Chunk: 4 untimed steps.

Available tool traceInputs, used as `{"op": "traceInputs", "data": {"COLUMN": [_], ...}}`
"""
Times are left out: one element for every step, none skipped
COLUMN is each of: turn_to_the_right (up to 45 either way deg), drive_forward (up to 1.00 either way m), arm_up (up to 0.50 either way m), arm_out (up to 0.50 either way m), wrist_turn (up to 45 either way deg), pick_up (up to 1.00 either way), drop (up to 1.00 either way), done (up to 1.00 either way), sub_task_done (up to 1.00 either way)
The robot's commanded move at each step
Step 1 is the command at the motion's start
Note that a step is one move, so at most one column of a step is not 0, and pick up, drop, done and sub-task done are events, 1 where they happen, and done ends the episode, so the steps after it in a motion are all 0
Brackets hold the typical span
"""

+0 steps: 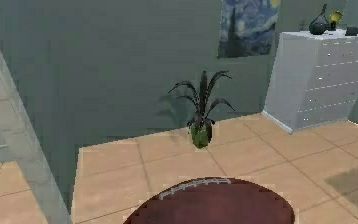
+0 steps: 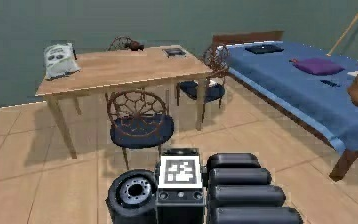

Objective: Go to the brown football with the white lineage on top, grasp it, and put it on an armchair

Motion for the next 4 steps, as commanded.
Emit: {"op": "traceInputs", "data": {"turn_to_the_right": [0.0, -45.0, -45.0, -15.0], "drive_forward": [0.45, 0.0, 0.0, 0.0], "arm_up": [0.0, 0.0, 0.0, 0.0], "arm_out": [0.0, 0.0, 0.0, 0.0], "wrist_turn": [0.0, 0.0, 0.0, 0.0], "pick_up": [0.0, 0.0, 0.0, 0.0], "drop": [0.0, 0.0, 0.0, 0.0], "done": [0.0, 0.0, 0.0, 0.0], "sub_task_done": [0.0, 0.0, 0.0, 0.0]}}
